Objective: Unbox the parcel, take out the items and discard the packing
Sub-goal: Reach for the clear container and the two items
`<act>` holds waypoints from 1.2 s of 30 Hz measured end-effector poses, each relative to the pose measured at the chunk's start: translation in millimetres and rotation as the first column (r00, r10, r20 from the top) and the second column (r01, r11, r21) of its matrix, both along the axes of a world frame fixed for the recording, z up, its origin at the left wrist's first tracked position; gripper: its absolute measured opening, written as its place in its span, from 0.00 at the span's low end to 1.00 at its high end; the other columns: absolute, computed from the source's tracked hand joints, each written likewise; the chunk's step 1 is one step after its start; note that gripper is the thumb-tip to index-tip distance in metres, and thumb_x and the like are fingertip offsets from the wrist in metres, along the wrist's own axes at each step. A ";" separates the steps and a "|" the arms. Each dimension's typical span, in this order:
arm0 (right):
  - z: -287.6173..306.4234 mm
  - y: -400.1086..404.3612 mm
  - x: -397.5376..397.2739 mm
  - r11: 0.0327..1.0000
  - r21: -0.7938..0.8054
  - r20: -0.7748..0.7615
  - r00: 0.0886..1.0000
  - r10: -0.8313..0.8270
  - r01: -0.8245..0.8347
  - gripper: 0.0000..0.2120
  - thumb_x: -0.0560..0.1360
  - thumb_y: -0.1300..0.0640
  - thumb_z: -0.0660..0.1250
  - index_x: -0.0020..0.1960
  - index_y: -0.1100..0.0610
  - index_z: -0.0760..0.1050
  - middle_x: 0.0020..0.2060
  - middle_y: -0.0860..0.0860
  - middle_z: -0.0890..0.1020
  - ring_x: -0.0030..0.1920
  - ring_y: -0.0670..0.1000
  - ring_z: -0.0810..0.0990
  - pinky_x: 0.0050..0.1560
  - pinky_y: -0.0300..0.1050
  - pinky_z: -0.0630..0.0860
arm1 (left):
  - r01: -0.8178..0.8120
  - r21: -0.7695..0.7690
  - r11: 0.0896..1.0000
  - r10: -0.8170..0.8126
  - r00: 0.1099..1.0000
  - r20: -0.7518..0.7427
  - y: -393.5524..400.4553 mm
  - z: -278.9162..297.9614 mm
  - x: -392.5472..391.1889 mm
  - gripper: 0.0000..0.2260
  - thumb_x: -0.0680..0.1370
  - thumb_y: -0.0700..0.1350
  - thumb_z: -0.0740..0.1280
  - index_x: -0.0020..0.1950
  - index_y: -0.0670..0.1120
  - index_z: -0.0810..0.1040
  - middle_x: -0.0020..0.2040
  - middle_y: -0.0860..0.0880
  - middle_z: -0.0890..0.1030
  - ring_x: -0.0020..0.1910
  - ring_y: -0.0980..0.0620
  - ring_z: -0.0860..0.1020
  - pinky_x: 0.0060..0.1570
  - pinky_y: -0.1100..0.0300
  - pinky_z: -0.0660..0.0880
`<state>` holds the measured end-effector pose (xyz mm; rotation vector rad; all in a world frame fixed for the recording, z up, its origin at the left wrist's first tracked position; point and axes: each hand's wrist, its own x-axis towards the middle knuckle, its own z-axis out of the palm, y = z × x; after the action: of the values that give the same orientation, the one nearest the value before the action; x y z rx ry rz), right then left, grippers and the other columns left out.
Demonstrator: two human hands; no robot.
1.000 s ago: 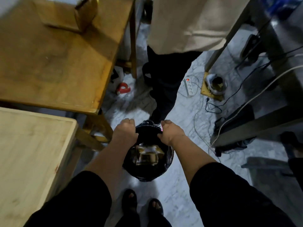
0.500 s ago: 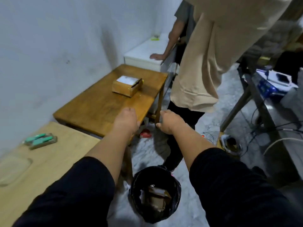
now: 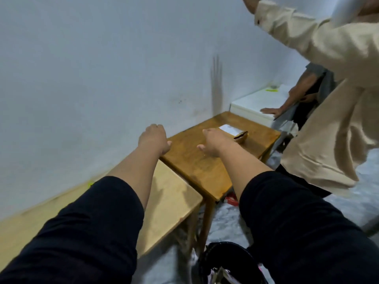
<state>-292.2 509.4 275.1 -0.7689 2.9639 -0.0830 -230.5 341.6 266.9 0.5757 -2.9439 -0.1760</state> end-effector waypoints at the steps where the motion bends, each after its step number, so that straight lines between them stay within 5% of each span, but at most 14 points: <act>1: 2.2 -15.6 -0.2 1.000 -0.010 0.004 1.000 0.028 -0.027 0.31 0.78 0.47 0.59 0.74 0.60 0.54 0.74 0.57 0.60 0.72 0.58 0.63 0.69 0.52 0.64 | -0.033 0.007 0.999 0.033 0.999 -0.005 -15.1 1.5 4.7 0.26 0.76 0.54 0.63 0.67 0.39 0.64 0.65 0.40 0.69 0.62 0.41 0.71 0.57 0.50 0.71; 12: -11.6 -176.1 -8.7 0.968 -0.064 0.053 0.968 0.246 -0.242 0.29 0.78 0.48 0.60 0.73 0.59 0.55 0.73 0.56 0.62 0.71 0.57 0.64 0.68 0.50 0.64 | -0.325 0.115 0.939 0.320 0.946 0.060 -168.6 -16.3 36.6 0.30 0.77 0.56 0.61 0.70 0.38 0.59 0.69 0.39 0.64 0.67 0.40 0.67 0.60 0.48 0.69; 25: -151.4 -249.1 -76.3 0.901 -0.327 0.354 0.847 0.396 -0.284 0.37 0.72 0.48 0.69 0.75 0.54 0.55 0.73 0.53 0.64 0.72 0.54 0.63 0.70 0.45 0.60 | -0.375 0.698 0.610 0.607 0.787 -0.108 -208.1 -176.2 33.5 0.38 0.71 0.56 0.70 0.75 0.44 0.57 0.75 0.46 0.61 0.74 0.48 0.59 0.71 0.53 0.57; 31: -229.3 -272.9 -130.1 0.898 -0.363 0.442 0.802 0.401 -0.249 0.44 0.67 0.49 0.74 0.75 0.50 0.53 0.72 0.50 0.63 0.69 0.51 0.66 0.68 0.43 0.63 | -0.492 0.702 0.515 0.714 0.699 -0.034 -206.0 -246.5 11.7 0.50 0.61 0.56 0.78 0.74 0.41 0.55 0.73 0.42 0.62 0.72 0.44 0.61 0.71 0.49 0.61; 36: -278.8 -285.9 -154.1 0.895 -0.342 0.408 0.813 0.416 -0.286 0.46 0.66 0.47 0.74 0.75 0.54 0.52 0.73 0.51 0.62 0.71 0.51 0.62 0.71 0.48 0.62 | -0.552 0.687 0.473 0.758 0.652 0.003 -206.4 -279.7 -2.4 0.55 0.59 0.54 0.79 0.75 0.40 0.49 0.76 0.43 0.56 0.75 0.48 0.57 0.71 0.56 0.56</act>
<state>-446.3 223.5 -3.7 -1.1342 2.3272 -0.5688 -232.9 135.2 -12.8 1.5796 -2.0539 -1.0848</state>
